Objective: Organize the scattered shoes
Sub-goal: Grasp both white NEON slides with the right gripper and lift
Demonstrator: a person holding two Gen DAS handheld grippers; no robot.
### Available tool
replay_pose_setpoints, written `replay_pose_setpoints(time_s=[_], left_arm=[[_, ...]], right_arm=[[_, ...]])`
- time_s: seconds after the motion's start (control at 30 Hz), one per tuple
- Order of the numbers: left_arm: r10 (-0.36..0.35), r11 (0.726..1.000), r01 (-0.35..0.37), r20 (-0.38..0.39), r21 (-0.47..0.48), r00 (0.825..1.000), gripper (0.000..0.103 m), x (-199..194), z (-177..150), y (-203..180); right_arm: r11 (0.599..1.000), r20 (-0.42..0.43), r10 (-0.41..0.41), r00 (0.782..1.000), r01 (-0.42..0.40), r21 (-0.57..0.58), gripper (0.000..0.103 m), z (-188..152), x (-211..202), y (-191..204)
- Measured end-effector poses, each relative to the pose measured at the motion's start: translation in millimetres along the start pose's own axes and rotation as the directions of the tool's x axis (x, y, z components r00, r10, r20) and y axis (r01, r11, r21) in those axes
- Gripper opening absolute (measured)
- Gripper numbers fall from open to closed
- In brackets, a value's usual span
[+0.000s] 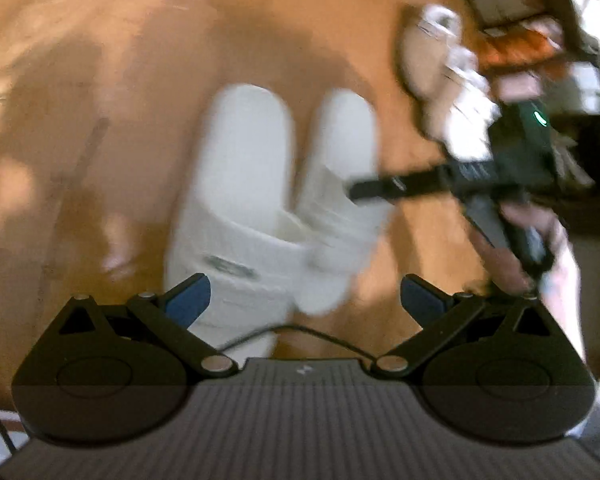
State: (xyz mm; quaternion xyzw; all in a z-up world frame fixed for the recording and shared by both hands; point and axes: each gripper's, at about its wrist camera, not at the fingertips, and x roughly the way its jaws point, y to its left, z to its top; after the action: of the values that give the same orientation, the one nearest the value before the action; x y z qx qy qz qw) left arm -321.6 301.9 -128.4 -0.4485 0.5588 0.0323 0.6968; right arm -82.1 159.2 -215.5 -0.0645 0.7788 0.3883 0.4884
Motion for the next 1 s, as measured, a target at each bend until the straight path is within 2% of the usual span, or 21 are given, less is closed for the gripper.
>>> replay_pose_setpoints(time_s=[0.07, 0.13, 0.3, 0.43, 0.47, 0.57, 0.67, 0.73, 0.77, 0.8, 0.83, 0.9, 1.0], left_arm=[[0.095, 0.995, -0.095, 0.003, 0.001, 0.995, 0.103, 1, 1, 3], [0.146, 0.989, -0.146, 0.010, 0.004, 0.989, 0.103, 1, 2, 5], [0.197, 0.980, -0.196, 0.064, -0.011, 0.978, 0.103, -3, 5, 9], [0.255, 0.967, -0.255, 0.140, -0.020, 0.957, 0.103, -4, 6, 16], [0.268, 0.963, -0.268, 0.141, -0.019, 0.953, 0.103, -2, 6, 17], [0.284, 0.959, -0.284, 0.120, -0.013, 0.951, 0.103, 5, 8, 19], [0.288, 0.957, -0.290, 0.118, -0.005, 0.950, 0.103, 14, 7, 21], [0.316, 0.948, -0.319, 0.120, 0.003, 0.941, 0.103, 21, 5, 22], [0.340, 0.939, -0.343, 0.120, 0.006, 0.933, 0.103, 26, 3, 23], [0.341, 0.939, -0.344, 0.114, 0.008, 0.933, 0.103, 30, 1, 23], [0.332, 0.942, -0.335, 0.106, 0.008, 0.937, 0.103, 34, 0, 24], [0.316, 0.948, -0.318, 0.093, 0.011, 0.944, 0.103, 40, -1, 24], [0.312, 0.947, -0.318, 0.091, 0.048, 0.946, 0.103, 40, -3, 19]], right_arm=[[1.000, -0.033, -0.008, 0.999, 0.009, 0.018, 0.080, -1, 10, 1], [1.000, -0.054, -0.014, 0.998, 0.015, 0.026, 0.080, -1, 15, 4], [0.997, -0.124, -0.055, 0.991, 0.060, 0.039, 0.082, 6, 34, 19], [0.984, -0.143, -0.174, 0.974, 0.178, 0.018, 0.086, 7, 46, 28], [0.982, -0.145, -0.186, 0.972, 0.189, 0.006, 0.090, 6, 47, 29], [0.977, -0.148, -0.211, 0.966, 0.206, -0.045, 0.090, 1, 51, 37], [0.959, -0.146, -0.261, 0.954, 0.239, -0.150, 0.084, -8, 53, 45], [0.948, -0.146, -0.280, 0.949, 0.250, -0.196, 0.080, -15, 53, 46], [0.945, -0.140, -0.288, 0.947, 0.258, -0.200, 0.071, -17, 51, 45], [0.940, -0.124, -0.301, 0.945, 0.273, -0.202, 0.061, -20, 47, 43], [0.937, -0.114, -0.308, 0.945, 0.281, -0.205, 0.058, -21, 44, 42], [0.944, -0.118, -0.288, 0.950, 0.261, -0.202, 0.048, -24, 41, 39], [0.970, -0.155, -0.226, 0.962, 0.208, -0.128, 0.048, -29, 39, 28]])
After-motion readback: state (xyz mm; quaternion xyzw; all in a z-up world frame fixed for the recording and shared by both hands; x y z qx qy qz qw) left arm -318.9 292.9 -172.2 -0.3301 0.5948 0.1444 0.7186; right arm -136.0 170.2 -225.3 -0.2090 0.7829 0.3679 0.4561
